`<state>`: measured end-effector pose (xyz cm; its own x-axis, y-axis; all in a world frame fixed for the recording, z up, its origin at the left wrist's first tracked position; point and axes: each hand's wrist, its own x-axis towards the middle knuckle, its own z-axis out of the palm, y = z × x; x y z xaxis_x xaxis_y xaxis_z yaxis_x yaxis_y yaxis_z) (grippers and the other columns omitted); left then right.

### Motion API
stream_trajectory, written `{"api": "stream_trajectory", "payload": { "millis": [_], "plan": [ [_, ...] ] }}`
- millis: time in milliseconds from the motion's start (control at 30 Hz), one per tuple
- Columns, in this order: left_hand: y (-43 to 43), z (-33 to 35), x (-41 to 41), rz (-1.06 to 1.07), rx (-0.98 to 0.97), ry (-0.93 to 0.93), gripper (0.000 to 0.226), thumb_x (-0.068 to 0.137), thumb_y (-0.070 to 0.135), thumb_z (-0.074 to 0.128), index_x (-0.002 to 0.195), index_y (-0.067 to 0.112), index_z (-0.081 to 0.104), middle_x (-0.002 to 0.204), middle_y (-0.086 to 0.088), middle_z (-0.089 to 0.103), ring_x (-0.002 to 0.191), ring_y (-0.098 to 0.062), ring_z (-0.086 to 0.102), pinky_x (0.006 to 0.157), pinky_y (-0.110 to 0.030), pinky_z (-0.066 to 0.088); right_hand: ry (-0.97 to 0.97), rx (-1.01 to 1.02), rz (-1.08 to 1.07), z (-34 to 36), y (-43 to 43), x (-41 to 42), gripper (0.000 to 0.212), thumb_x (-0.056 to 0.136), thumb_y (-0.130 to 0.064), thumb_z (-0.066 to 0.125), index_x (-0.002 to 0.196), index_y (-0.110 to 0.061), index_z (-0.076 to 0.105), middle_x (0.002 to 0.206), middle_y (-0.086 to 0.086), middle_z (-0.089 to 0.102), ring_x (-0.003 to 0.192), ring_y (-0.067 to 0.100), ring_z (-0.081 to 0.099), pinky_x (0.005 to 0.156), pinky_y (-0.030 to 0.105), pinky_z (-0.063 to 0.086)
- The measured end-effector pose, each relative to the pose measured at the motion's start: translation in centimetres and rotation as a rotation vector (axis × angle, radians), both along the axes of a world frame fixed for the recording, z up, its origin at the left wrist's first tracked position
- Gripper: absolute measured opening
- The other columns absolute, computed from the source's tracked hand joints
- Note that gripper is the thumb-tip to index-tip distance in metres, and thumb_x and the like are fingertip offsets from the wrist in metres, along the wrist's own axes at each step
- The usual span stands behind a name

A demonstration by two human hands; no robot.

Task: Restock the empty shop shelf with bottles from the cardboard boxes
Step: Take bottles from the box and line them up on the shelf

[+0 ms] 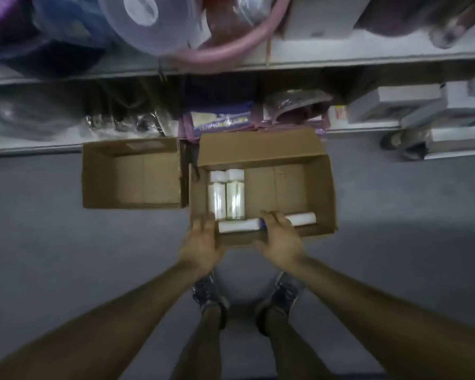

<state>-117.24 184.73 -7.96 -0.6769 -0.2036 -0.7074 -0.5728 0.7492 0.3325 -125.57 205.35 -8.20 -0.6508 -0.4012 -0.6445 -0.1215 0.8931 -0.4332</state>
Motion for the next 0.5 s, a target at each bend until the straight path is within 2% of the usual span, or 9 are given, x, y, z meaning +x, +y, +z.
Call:
{"api": "stream_trajectory", "payload": {
  "millis": [133,300,500],
  "plan": [
    [-0.2,-10.4,-0.8,0.012,0.001,-0.037,0.085,0.101,0.034,0.064,0.170,0.018,0.016,0.166,-0.016,0.026,0.149,-0.041,0.032,0.120,-0.049,0.038,-0.057,0.024,-0.027,-10.4,-1.4,0.2,0.078,0.096,-0.041,0.068,0.163,-0.016,0.036,0.157,0.011,0.042,0.141,0.034,0.044,0.118,0.046,0.040],
    [-1.1,-20.7,-3.5,0.042,0.012,-0.044,0.089,0.101,0.035,0.065,0.171,0.021,0.011,0.170,-0.016,0.019,0.154,-0.042,0.026,0.123,-0.050,0.033,-0.082,0.036,-0.090,-20.9,-3.6,-1.4,0.079,0.096,-0.039,0.069,0.164,-0.020,0.032,0.160,0.011,0.038,0.146,0.034,0.040,0.116,0.046,0.040],
    [-1.3,-29.2,-6.6,0.431,0.036,-0.077,0.085,0.101,0.034,0.067,0.169,0.018,0.018,0.168,-0.015,0.032,0.150,-0.039,0.042,0.119,-0.053,0.043,-0.169,-0.027,-0.216,-30.0,-6.7,-3.9,0.072,0.096,-0.042,0.068,0.157,-0.019,0.037,0.149,0.012,0.049,0.138,0.033,0.048,0.112,0.048,0.046]
  ]
}}
